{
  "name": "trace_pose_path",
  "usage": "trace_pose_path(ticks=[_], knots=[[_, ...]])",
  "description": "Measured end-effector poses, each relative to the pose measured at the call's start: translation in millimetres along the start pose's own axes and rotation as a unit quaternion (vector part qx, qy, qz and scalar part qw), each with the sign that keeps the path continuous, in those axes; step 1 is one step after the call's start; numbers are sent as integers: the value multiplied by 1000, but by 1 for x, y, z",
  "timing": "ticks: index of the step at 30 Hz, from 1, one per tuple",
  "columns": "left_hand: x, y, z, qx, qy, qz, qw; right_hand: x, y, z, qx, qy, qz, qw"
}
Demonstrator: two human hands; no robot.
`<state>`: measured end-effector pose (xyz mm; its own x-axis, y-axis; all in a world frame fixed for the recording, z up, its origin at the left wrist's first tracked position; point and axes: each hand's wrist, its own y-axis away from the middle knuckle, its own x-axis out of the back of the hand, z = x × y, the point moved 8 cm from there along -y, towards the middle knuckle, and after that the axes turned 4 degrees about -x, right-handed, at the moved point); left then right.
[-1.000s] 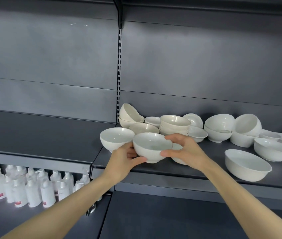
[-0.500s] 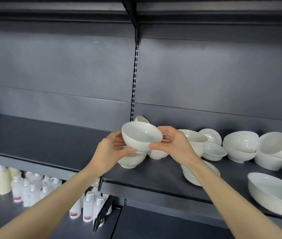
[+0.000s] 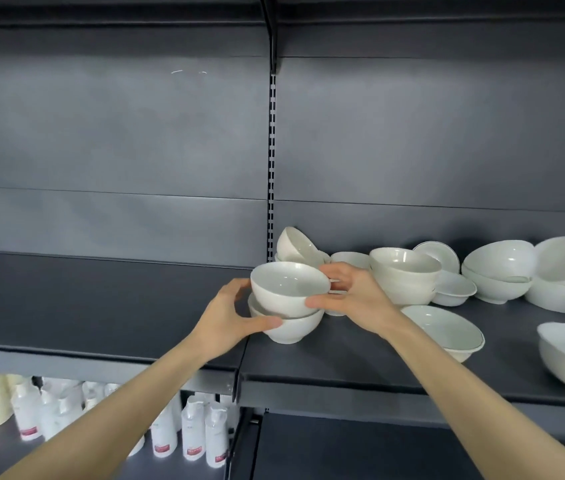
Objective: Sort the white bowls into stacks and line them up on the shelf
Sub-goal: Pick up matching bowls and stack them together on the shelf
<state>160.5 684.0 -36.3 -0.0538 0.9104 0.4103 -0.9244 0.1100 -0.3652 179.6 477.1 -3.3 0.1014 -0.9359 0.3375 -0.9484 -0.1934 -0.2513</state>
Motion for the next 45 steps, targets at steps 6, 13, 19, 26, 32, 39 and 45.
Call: trace_pose_path(ticks=[6,13,19,26,32,39,45], knots=[[-9,0,-17,6,78,-22,997,-8,5,-1,-2,2,-2,1000],[-10,-2,-24,8,105,-13,994,-14,6,-1,-9,-2,-9,1000],[-8,-2,-24,11,104,-1,995,-12,4,3,-16,13,0,1000],[-8,-1,-24,10,114,-3,993,-14,4,4,-25,18,-7,999],[-9,-1,-23,19,107,-15,994,-14,6,4,-28,22,-3,999],[-14,2,-26,38,97,-46,994,-12,6,7,-56,41,10,998],[-12,-2,-28,39,82,-35,995,-7,3,18,-82,47,21,995]])
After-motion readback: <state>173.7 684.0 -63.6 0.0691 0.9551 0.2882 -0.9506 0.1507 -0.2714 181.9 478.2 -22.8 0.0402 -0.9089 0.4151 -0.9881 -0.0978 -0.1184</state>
